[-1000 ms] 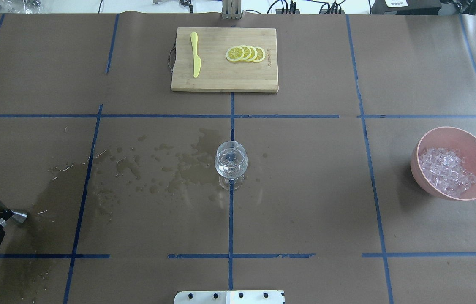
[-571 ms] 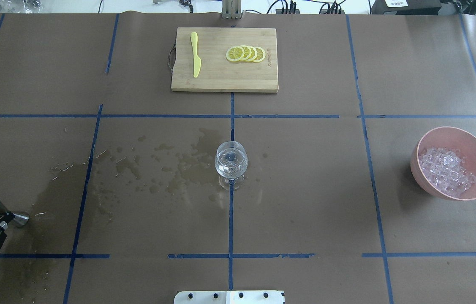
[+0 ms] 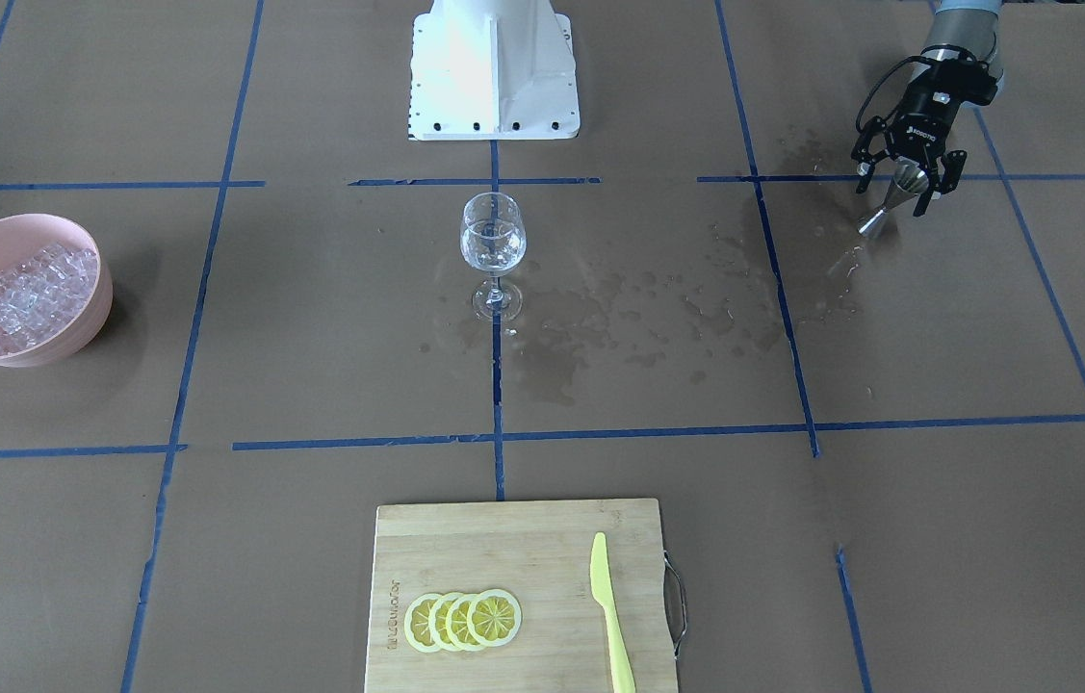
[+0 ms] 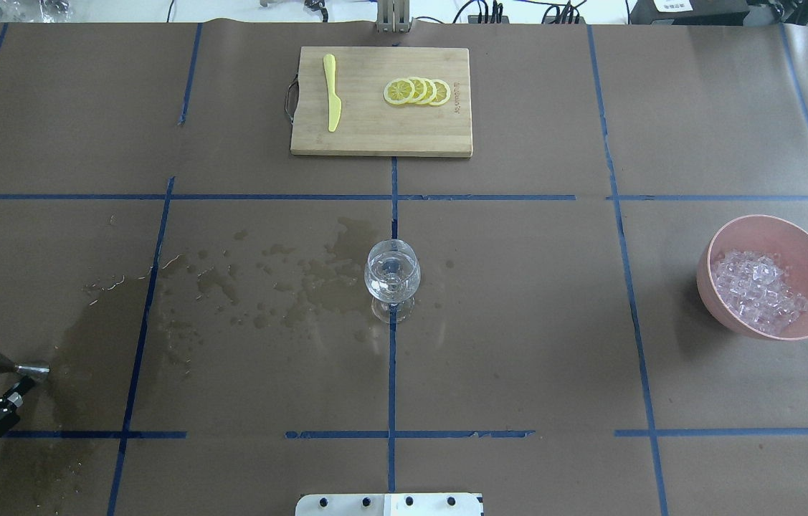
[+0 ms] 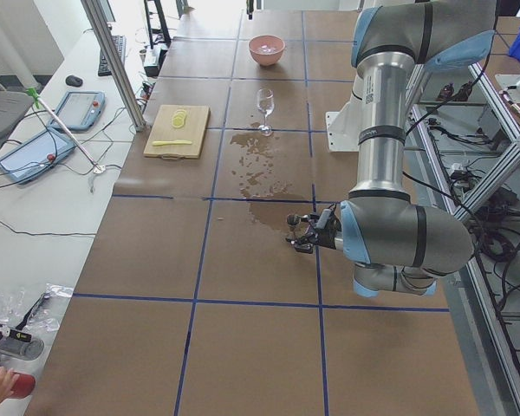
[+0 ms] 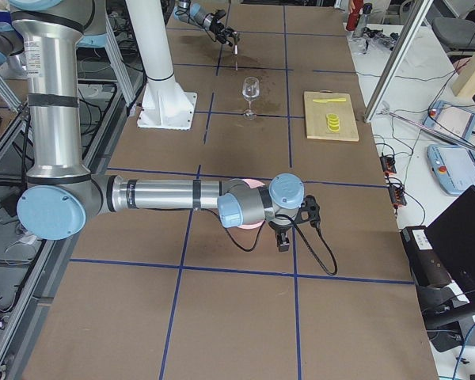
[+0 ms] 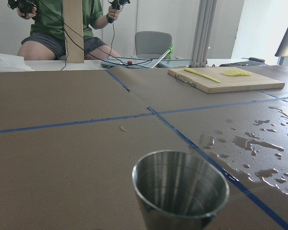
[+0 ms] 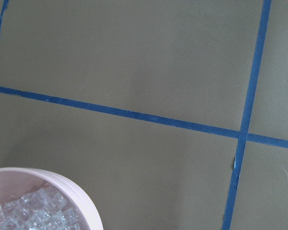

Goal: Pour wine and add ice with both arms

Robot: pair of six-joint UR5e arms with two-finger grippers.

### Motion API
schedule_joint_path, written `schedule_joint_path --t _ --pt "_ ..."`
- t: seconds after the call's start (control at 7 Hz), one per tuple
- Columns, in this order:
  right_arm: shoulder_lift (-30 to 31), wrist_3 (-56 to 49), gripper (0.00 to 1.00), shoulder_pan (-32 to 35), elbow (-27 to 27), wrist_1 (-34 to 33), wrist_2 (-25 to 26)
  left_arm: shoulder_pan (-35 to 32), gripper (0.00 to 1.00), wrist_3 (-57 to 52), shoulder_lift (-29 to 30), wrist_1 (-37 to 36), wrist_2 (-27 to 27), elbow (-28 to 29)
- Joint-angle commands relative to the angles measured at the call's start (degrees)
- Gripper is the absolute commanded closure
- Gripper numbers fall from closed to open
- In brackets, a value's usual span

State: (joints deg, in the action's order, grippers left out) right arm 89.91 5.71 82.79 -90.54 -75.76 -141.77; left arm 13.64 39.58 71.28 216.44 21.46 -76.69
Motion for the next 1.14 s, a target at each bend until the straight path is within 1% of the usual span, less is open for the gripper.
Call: schedule_joint_path --t 0.0,0.14,0.29,0.43,0.57,0.71,0.86,1.0 --pt "0.0 0.0 0.00 0.0 -0.3 0.0 0.0 -0.1 0.00 -1.9 -5.3 0.1 7.7 -4.1" --pt "0.2 0.3 0.00 0.0 -0.4 0.0 0.0 -0.2 0.00 -1.9 -10.1 0.1 12.8 -6.1" --pt "0.3 0.3 0.00 0.0 -0.4 0.0 0.0 -0.4 0.00 -1.9 -13.1 0.2 16.9 -6.1" --pt "0.4 0.4 0.00 0.0 -0.5 0.0 -0.1 -0.5 0.00 -1.9 -15.6 0.1 19.7 -5.9" --pt "0.4 0.3 0.00 0.0 -0.5 0.0 0.0 -0.7 0.00 -1.1 -17.1 0.1 19.9 -5.9" --pt "0.4 0.4 0.00 0.0 -0.6 0.0 0.0 -6.8 0.00 -0.8 -17.6 -0.1 20.2 -5.8" --pt "0.4 0.4 0.00 0.0 -0.6 0.0 0.0 -15.3 0.00 -0.8 -17.6 -0.5 24.0 -5.7" --pt "0.4 0.3 0.00 0.0 -0.5 0.0 0.0 -23.1 0.00 -1.4 -17.5 -1.9 29.8 -5.3"
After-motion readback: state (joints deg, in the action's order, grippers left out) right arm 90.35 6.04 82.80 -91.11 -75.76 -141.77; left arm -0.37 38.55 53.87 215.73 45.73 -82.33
